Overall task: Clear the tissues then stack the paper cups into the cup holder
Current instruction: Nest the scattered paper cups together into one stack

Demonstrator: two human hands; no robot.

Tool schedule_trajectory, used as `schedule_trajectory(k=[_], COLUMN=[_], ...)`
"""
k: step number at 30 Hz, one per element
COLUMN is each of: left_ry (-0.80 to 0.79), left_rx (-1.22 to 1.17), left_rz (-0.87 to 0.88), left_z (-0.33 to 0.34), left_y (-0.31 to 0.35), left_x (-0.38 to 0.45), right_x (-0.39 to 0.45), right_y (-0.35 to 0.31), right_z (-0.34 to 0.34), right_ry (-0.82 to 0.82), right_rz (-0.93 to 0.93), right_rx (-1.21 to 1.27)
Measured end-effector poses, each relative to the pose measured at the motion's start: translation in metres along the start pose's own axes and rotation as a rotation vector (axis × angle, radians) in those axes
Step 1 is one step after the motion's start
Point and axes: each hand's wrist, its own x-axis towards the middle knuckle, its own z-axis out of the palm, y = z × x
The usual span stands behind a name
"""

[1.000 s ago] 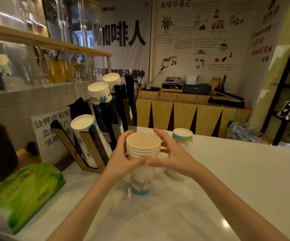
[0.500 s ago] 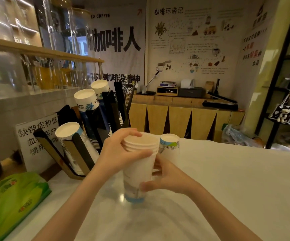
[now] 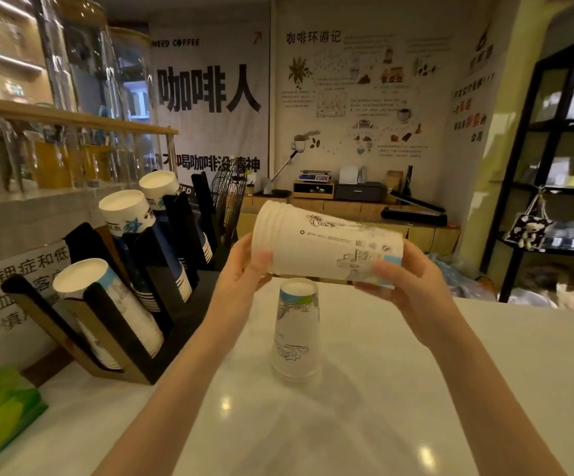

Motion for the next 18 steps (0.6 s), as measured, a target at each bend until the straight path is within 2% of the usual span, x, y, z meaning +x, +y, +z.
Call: schedule_trajectory(k=[3, 5, 8, 12, 15, 18], left_ry=[-0.023, -0.025, 0.027, 0.078, 0.148, 0.151], left_rx=[0.065, 0.07, 0.059, 0.274, 0.368, 0.424], left_rz=[0.033, 0.055, 0.015, 0.017, 0.03, -0.016], left_z=[0.013, 0.022, 0.033, 0.042, 0.038, 0.033], left_y=[-0.01, -0.018, -0.035, -0.055, -0.063, -0.074], left_x=[-0.006, -0.011, -0.021, -0.032, -0.029, -0.026], right_x=[0.001, 0.001, -0.001, -0.003, -0.002, 0.001], right_y=[-0.002, -0.002, -0.002, 0.003, 0.009, 0.019], right_z=[0.007, 0.015, 0.025, 0.039, 0.044, 0.045], right_ry=[0.22, 0.278, 0.28, 0.242, 0.206, 0.169], right_rz=[-0.109, -0.187, -0.304, -0.396, -0.392, -0.326], right_rx=[0.097, 0.066, -0.037, -0.214, -0.257, -0.279])
